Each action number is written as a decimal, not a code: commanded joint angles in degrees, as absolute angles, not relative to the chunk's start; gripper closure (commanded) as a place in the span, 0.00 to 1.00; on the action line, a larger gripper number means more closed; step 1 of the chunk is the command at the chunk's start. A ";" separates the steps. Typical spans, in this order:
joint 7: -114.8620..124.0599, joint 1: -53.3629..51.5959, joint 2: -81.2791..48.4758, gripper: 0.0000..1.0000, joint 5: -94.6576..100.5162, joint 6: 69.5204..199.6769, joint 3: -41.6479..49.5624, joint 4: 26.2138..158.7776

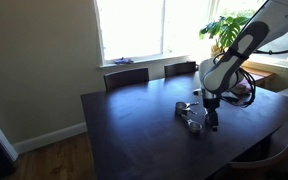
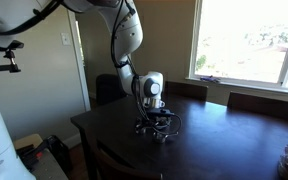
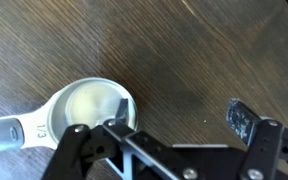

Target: Stack the pots in order of size

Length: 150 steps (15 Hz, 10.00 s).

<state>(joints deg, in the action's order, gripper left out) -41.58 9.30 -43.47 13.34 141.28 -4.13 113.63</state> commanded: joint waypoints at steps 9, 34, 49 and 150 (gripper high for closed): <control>-50.66 10.31 -38.30 0.00 16.71 152.03 -4.05 116.35; -75.74 5.65 -52.61 0.02 27.61 139.61 3.20 95.42; -75.76 5.56 -51.32 0.95 31.02 144.84 6.28 99.19; -55.63 14.24 -41.69 0.94 21.40 160.39 -2.75 112.48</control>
<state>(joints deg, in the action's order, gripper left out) -51.72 10.95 -46.20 22.76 162.49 0.18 108.66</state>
